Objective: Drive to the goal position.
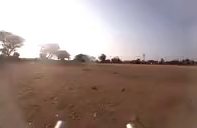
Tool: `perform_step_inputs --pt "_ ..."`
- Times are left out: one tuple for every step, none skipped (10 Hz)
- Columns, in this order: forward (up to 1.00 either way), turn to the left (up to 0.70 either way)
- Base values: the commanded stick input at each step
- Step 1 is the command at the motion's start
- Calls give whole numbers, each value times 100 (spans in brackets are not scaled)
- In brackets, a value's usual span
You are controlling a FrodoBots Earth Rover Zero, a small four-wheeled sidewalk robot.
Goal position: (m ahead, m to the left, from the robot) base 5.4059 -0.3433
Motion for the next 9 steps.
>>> perform_step_inputs --pt "70 0" --pt "70 0" --pt "70 0" --pt "70 0" --pt "70 0" --pt "70 0" --pt "70 0" --pt "70 0" --pt "70 0"
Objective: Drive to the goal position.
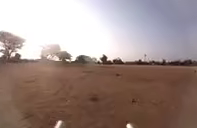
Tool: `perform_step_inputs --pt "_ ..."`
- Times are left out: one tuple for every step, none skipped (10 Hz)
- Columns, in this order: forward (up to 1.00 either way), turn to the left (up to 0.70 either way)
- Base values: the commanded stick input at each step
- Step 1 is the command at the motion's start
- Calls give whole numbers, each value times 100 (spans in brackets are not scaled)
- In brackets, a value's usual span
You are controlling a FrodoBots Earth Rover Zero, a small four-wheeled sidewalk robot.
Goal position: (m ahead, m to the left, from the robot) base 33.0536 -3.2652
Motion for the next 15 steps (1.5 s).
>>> perform_step_inputs --pt "70 -16" --pt "70 -35" --pt "70 -5" --pt "70 0" --pt "70 0" --pt "70 0" --pt "70 0" --pt "70 0" --pt "70 0" --pt "70 0" --pt "70 0" --pt "70 0" --pt "70 0" --pt "70 0" --pt "70 0"
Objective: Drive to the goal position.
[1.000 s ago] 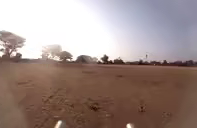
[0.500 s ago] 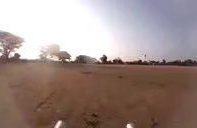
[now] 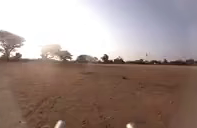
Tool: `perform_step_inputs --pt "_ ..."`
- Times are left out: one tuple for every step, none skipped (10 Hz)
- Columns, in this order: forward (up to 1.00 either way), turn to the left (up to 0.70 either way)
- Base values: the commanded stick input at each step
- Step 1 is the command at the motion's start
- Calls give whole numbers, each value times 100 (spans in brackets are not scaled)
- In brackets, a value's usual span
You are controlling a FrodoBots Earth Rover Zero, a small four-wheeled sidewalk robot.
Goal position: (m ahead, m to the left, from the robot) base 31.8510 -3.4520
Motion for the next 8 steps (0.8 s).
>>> perform_step_inputs --pt "70 0" --pt "70 0" --pt "70 0" --pt "70 0" --pt "70 -12" --pt "70 -32" --pt "70 -35" --pt "70 -12"
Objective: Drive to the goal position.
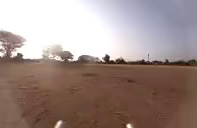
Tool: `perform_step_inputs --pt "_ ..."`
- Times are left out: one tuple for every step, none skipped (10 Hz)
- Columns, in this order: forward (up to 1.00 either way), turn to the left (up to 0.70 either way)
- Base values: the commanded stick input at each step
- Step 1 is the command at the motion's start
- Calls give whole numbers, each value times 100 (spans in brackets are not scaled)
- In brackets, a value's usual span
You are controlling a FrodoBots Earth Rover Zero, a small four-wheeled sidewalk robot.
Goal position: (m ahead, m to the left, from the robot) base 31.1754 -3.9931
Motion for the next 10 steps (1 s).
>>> perform_step_inputs --pt "70 0" --pt "70 0" --pt "70 0" --pt "70 0" --pt "70 0" --pt "70 0" --pt "70 0" --pt "70 0" --pt "70 0" --pt "70 0"
